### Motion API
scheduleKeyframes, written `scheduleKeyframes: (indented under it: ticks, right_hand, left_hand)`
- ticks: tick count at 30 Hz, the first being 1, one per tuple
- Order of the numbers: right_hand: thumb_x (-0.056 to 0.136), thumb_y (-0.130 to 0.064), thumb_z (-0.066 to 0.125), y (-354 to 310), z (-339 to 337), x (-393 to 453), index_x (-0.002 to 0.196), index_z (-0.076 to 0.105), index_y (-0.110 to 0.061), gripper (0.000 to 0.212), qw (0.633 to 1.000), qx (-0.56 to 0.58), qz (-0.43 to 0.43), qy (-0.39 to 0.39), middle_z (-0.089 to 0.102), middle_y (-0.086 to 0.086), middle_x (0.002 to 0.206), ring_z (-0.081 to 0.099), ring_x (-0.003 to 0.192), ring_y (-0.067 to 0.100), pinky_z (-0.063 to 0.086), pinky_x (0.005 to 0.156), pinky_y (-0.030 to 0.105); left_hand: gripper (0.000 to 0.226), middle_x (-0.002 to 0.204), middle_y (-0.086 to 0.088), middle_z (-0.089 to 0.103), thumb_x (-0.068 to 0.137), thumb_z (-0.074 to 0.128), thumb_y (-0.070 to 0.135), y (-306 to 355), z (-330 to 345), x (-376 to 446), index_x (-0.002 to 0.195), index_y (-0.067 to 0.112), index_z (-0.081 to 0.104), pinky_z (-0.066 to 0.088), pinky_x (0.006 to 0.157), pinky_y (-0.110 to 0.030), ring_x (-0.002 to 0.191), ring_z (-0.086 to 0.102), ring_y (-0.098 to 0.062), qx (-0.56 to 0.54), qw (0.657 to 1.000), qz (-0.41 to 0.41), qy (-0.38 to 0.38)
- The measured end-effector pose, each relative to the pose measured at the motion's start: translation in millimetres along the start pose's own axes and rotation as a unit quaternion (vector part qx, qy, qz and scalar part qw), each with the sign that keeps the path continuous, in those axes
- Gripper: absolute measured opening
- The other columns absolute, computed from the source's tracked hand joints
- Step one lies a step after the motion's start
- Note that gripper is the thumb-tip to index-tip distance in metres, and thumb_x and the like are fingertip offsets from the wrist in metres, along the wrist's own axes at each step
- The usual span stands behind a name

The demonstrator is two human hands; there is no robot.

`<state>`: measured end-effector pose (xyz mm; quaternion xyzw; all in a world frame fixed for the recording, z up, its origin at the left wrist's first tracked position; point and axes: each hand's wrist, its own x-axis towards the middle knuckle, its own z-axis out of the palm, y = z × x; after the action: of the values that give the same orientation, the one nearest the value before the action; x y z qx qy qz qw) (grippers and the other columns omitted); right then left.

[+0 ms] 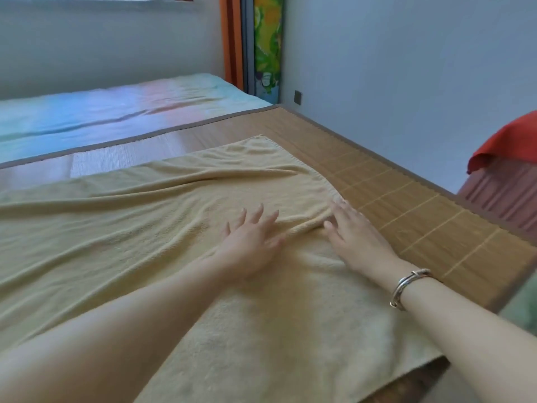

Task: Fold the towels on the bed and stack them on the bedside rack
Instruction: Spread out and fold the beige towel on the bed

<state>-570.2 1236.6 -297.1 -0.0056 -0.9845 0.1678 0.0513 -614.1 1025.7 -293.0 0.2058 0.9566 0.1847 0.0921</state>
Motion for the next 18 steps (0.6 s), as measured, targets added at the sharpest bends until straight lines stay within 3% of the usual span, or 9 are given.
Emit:
scheduleKeyframes:
  ticks: [6,9,14,18]
  right_hand:
    - [0.094,-0.058,0.009,26,6,-55,0.153,-0.007,-0.026,0.068,0.991,-0.089,-0.023,-0.100,-0.011,-0.009,0.160,-0.014,0.146,0.006,-0.007,0.118,0.037]
    - [0.090,-0.062,0.002,54,4,-66,0.150,-0.014,-0.032,0.069,0.982,-0.150,0.004,-0.118,-0.017,-0.014,0.158,-0.018,0.145,0.009,-0.012,0.117,0.043]
    - [0.090,-0.059,-0.003,89,-17,-40,0.148,-0.020,-0.032,0.066,0.951,-0.276,0.016,-0.141,-0.019,-0.009,0.157,-0.020,0.145,0.016,-0.012,0.116,0.050]
    - [0.095,-0.048,0.011,77,-30,-33,0.149,-0.020,-0.027,0.065,0.941,-0.316,0.018,-0.123,-0.021,-0.005,0.157,-0.022,0.145,0.019,-0.013,0.116,0.051]
  left_hand:
    - [0.081,0.157,0.010,-0.023,0.082,0.028,0.080,49,49,-34,0.150,0.045,0.000,-0.015,0.114,-0.054,0.143,-0.028,-0.027,0.062,0.995,0.003,-0.072]
    - [0.086,0.154,0.009,-0.032,0.075,0.018,0.087,66,68,-33,0.147,0.048,-0.010,-0.019,0.111,-0.059,0.137,-0.037,-0.029,0.109,0.992,0.002,-0.068]
    - [0.093,0.154,0.009,-0.030,0.073,0.015,0.089,107,87,-19,0.149,0.042,-0.013,-0.027,0.106,-0.059,0.133,-0.043,-0.029,0.114,0.992,-0.004,-0.059]
    - [0.090,0.153,0.010,-0.032,0.079,0.019,0.084,123,88,-17,0.149,0.038,-0.015,-0.029,0.105,-0.054,0.131,-0.046,-0.027,0.047,0.996,0.002,-0.076]
